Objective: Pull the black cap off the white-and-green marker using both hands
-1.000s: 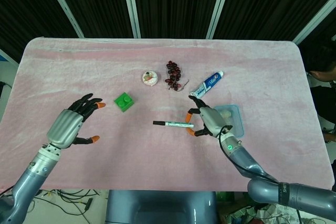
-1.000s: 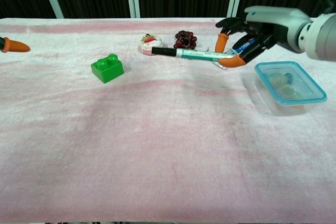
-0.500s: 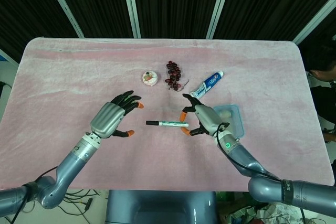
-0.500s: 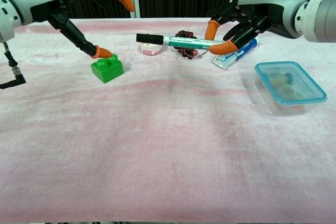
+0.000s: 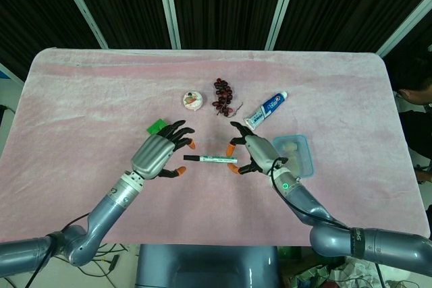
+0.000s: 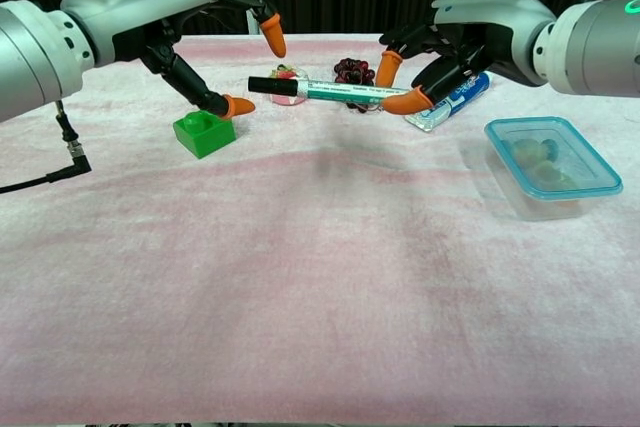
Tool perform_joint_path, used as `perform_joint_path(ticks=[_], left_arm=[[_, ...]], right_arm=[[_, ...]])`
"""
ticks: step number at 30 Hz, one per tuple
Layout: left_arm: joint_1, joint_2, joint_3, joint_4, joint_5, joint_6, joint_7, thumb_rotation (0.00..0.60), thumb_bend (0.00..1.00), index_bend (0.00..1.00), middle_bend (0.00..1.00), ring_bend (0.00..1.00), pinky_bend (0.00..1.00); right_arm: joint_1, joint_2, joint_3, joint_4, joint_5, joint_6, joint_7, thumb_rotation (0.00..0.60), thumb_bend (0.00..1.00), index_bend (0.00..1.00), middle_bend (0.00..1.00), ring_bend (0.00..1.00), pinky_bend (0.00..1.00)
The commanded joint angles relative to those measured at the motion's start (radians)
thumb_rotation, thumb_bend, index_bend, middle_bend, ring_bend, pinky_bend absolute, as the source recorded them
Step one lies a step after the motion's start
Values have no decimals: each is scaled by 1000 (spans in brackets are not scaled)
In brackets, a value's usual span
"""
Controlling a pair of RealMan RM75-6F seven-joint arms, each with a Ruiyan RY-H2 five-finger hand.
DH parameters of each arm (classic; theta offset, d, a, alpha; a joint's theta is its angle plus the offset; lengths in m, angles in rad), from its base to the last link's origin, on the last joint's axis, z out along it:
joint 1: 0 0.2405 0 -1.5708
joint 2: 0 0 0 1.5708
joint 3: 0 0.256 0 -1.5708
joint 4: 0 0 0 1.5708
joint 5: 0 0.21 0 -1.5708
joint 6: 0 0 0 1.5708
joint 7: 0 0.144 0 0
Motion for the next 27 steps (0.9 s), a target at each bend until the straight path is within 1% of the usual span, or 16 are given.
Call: perform_joint_path(ticks=[1,5,10,27], left_arm=[[-3,-8,3,7,1,8,6,600,279,390,185,40,154],[-6,-18,11,18,-1,9,15,600,280,405,186,40,154],[-11,-29,14,31,-4,12,17,600,332,425,189,40,154],[-24,-62,30,67,-1,32,13,600,337,462,201,41,154]], right_arm=[[3,-1,-4,1,0,-1,2,600,395,818,0,22,159],[6,0,-9,0,0,0,6,600,395,821,0,21,159],[8,3,-10,-3,-4,1,14,600,395,823,0,21,159],[16,12,-33,-3,-15,-2,41,600,395,832,0,22,159]])
